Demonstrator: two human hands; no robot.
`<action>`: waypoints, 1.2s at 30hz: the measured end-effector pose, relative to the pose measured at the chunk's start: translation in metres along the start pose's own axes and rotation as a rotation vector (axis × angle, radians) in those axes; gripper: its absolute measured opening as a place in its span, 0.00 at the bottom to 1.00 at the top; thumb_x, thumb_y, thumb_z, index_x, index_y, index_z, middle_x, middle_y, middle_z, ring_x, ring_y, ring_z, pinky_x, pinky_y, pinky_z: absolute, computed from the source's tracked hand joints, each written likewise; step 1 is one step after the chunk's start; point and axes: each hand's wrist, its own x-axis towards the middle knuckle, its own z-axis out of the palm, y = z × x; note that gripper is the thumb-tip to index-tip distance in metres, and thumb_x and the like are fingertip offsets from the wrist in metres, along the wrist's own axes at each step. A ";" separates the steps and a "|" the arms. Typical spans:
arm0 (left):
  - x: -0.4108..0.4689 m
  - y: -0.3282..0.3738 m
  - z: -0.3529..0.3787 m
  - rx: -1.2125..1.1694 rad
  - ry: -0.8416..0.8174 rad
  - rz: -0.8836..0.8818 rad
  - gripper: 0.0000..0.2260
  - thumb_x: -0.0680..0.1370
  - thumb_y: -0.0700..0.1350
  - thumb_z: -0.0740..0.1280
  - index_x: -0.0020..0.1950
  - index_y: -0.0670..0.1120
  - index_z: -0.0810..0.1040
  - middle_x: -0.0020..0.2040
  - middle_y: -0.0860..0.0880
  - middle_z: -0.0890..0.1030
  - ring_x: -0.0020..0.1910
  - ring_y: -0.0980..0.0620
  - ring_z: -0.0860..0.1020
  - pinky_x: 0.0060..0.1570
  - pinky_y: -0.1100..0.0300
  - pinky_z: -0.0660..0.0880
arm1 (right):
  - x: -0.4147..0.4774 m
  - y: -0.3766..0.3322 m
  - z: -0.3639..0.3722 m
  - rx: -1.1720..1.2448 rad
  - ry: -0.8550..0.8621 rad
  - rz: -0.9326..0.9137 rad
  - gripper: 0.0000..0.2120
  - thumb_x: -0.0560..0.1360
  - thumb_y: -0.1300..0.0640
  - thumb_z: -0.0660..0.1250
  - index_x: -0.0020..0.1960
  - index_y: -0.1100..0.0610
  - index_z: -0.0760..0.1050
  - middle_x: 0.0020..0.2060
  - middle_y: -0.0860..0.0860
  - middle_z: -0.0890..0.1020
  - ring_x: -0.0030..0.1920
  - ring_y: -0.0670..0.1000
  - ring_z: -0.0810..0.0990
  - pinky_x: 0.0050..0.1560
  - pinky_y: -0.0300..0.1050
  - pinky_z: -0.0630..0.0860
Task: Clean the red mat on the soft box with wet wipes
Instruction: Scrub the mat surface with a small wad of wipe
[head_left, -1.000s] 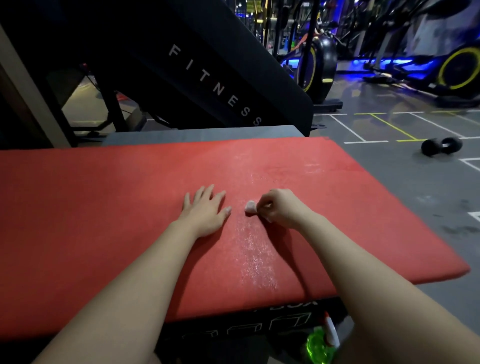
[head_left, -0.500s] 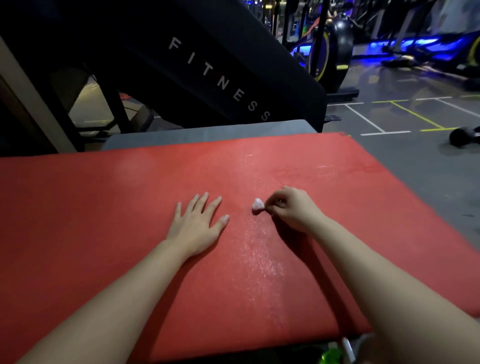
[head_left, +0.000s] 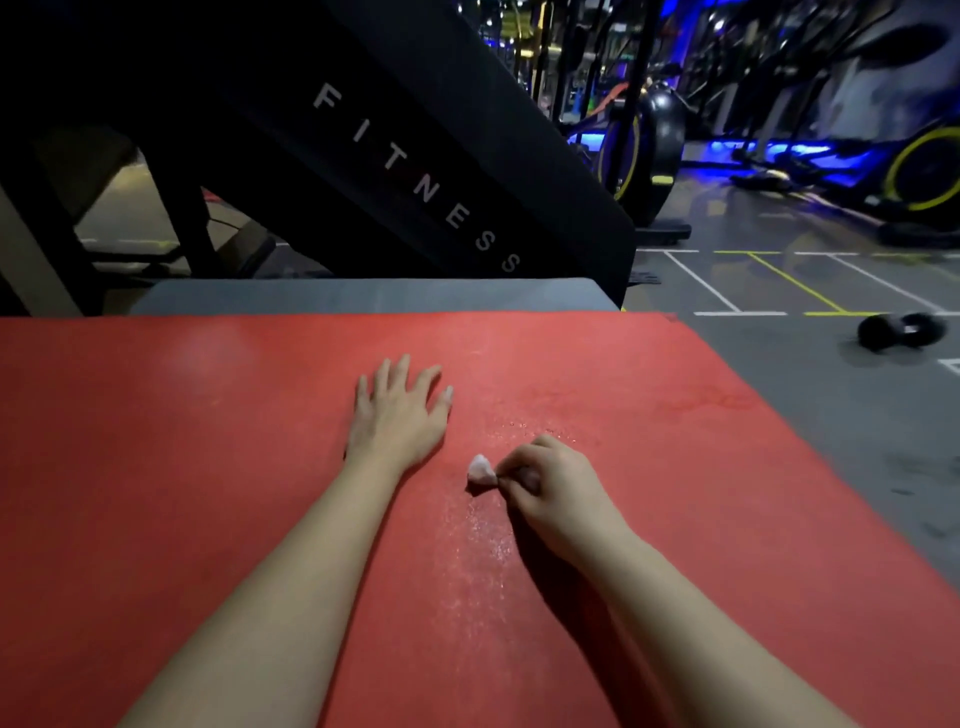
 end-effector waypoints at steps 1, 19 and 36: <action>0.003 -0.002 0.002 0.018 -0.023 0.006 0.26 0.83 0.63 0.48 0.81 0.59 0.58 0.84 0.47 0.54 0.82 0.46 0.48 0.79 0.42 0.42 | 0.003 -0.002 0.001 -0.007 0.001 0.009 0.04 0.74 0.56 0.70 0.46 0.50 0.83 0.42 0.47 0.77 0.46 0.48 0.76 0.48 0.43 0.72; 0.009 -0.003 0.005 0.059 -0.036 0.042 0.28 0.83 0.63 0.42 0.83 0.60 0.47 0.84 0.48 0.45 0.83 0.48 0.42 0.79 0.39 0.39 | 0.126 0.033 -0.024 -0.196 -0.241 -0.138 0.04 0.74 0.54 0.72 0.49 0.52 0.83 0.41 0.45 0.81 0.42 0.46 0.78 0.42 0.39 0.70; 0.009 0.000 0.002 0.070 -0.064 0.012 0.27 0.83 0.64 0.43 0.82 0.63 0.47 0.84 0.51 0.46 0.83 0.51 0.41 0.79 0.40 0.39 | 0.243 0.047 -0.003 -0.293 -0.154 -0.107 0.08 0.75 0.56 0.68 0.49 0.59 0.83 0.47 0.56 0.85 0.50 0.58 0.81 0.49 0.47 0.76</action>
